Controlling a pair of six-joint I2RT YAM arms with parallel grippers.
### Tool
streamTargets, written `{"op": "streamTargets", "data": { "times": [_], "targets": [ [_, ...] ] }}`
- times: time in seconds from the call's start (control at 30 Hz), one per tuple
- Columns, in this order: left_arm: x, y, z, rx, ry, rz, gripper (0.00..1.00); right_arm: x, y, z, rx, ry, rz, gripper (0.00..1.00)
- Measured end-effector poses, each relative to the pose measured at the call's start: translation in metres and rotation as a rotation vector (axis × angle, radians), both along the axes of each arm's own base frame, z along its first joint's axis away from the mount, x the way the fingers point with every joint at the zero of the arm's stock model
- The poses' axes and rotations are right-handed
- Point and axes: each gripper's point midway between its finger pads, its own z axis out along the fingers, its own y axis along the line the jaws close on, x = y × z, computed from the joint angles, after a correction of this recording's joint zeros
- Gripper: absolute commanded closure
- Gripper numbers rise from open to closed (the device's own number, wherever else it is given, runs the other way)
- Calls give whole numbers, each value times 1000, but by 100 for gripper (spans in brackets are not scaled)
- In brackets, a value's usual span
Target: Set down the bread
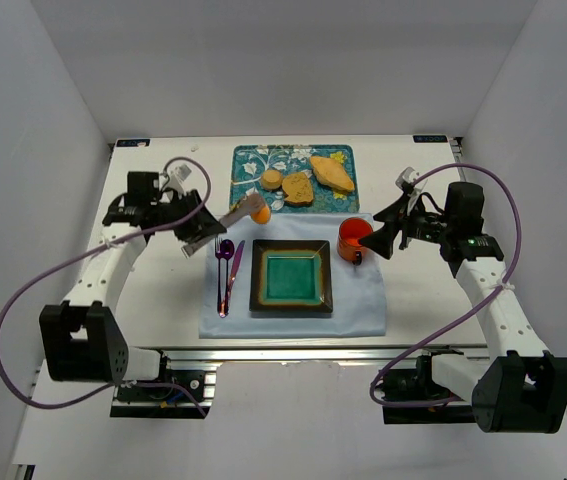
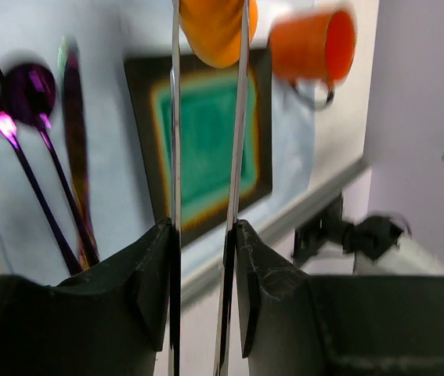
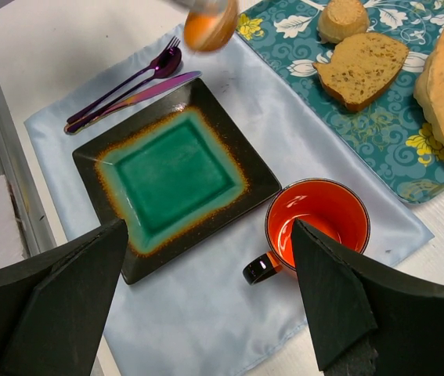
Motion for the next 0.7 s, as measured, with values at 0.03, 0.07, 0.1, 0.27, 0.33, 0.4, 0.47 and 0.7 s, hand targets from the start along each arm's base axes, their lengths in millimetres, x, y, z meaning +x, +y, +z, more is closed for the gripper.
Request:
{"op": "streamTargets", "data": {
  "times": [0.03,0.07,0.1,0.27,0.33,0.4,0.47,0.7],
  "targets": [
    [-14,-4,-6,-5,15,-26,74,0,0,0,0,1,0,11],
    [-26,-7,-13,-5,41,-48,73,0,0,0,0,1,0,11],
    [-38,-11,-22,-1,72,-76,73,0,0,-1,0,2,1,11],
    [-74,-21,-48,37,168,-170,69,2,0,-4,0,16,1,11],
    [-78,-19,-51,55,176,-181,61,2,0,-5,0,19,1,11],
    [-79,-18,-53,67,171,-189,49,2,0,-5,0,18,1,11],
    [-79,-16,-56,84,171,-193,45,1,0,-5,0,20,1,11],
    [-83,-16,-63,113,186,-214,39,1,0,-5,0,21,1,11]
  ]
}}
